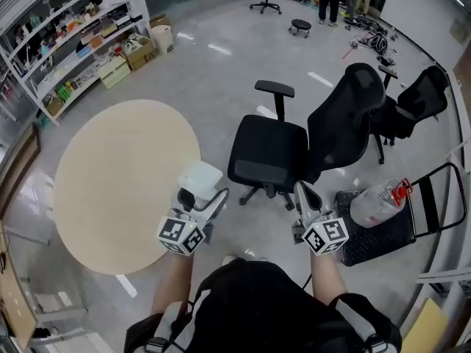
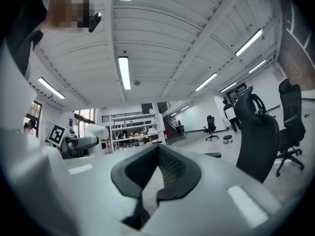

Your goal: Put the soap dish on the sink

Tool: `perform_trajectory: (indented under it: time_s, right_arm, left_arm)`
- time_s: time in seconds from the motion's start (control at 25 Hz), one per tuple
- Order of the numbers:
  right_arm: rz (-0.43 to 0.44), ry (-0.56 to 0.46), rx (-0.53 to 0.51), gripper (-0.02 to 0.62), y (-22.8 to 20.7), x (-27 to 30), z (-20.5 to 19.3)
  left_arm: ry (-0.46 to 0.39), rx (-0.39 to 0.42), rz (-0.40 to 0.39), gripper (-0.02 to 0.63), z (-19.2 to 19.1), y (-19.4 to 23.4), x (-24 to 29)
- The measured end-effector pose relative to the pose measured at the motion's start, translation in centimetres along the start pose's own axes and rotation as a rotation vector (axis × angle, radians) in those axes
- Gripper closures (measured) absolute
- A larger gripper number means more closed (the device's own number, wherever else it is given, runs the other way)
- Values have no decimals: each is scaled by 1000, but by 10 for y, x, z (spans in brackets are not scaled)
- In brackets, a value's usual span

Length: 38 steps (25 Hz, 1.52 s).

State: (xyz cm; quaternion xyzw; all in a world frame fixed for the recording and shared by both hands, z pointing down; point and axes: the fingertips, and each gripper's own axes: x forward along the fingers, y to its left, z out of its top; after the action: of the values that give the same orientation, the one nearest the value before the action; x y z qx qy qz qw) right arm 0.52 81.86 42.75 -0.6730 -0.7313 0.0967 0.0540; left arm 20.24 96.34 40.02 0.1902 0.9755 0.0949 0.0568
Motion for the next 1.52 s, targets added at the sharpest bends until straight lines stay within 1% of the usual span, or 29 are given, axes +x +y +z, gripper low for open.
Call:
perform_trajectory:
  time_s: [0.12,0.28,0.44,0.68,0.88,1.16,1.52]
  right_arm:
    - [-20,-24,30,589,4,-7,3]
    - [-77,-26,13,589,0,-24,4]
    - [-197,-39,6,589,-18,-61,9]
    - [-377,-40,0,589,-38,-128,14]
    - [-471,-95,2,589,-58,-176,25]
    - [-549,-132,-4,589,-104,-254,38]
    - [-654,-174,-31,589,-155,-349,58]
  left_arm:
    - [10,-4,-35,140,-2,-3,2]
    - [13,-17,-94,140,-4,-13,13]
    - [21,-30,-191,140,-13,-35,35]
    - [70,-41,-330,140,-38,-76,63]
    - [88,-37,-423,140,-47,-125,83]
    - [92,-21,-514,140,-57,-214,112]
    - [106,-56,-628,140,-85,-322,137]
